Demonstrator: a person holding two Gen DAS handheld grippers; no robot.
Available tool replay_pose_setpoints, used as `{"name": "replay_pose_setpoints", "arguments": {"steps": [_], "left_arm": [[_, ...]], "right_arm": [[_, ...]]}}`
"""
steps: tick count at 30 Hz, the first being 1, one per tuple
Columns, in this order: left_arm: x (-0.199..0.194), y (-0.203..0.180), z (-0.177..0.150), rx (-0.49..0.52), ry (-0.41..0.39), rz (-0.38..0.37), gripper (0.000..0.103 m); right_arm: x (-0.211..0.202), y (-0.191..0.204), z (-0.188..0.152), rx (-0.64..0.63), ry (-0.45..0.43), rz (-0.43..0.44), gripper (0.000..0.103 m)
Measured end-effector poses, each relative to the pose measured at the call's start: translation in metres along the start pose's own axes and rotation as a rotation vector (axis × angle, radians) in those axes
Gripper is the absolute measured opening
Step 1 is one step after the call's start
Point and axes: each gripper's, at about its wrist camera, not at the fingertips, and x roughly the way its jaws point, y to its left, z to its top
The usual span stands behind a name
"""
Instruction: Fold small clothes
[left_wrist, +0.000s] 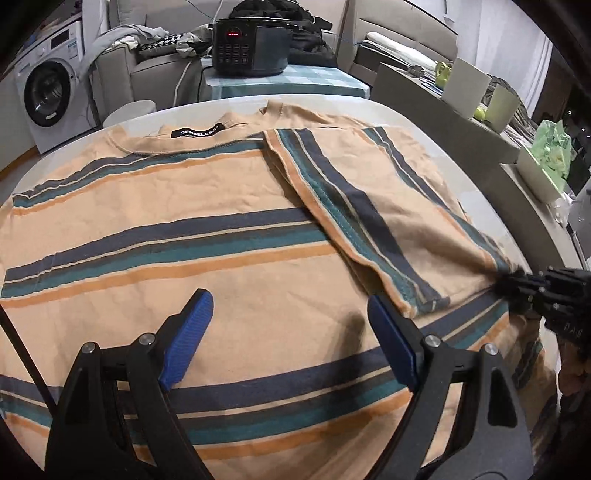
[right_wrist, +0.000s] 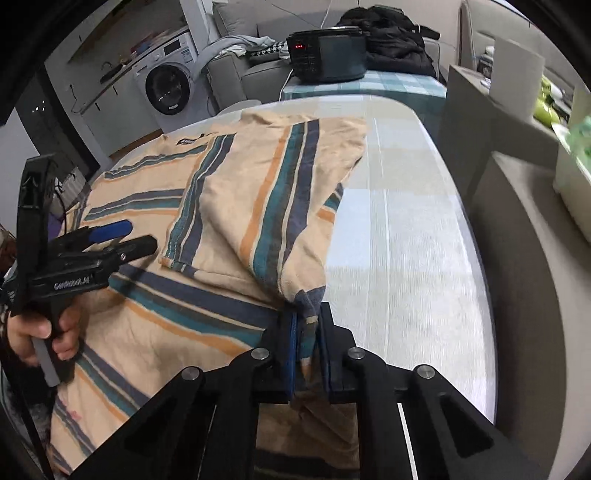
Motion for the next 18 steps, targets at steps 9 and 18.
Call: {"name": "replay_pose_setpoints", "arguments": {"steps": [9, 18], "left_arm": [[-0.004, -0.007, -0.006, 0.047, 0.002, 0.013, 0.084], [-0.004, -0.005, -0.007, 0.059, 0.004, 0.063, 0.084]], "right_arm": [[-0.009, 0.014, 0.006, -0.037, -0.011, 0.021, 0.031], [-0.027, -0.015, -0.027, 0.037, 0.038, -0.051, 0.025]]}}
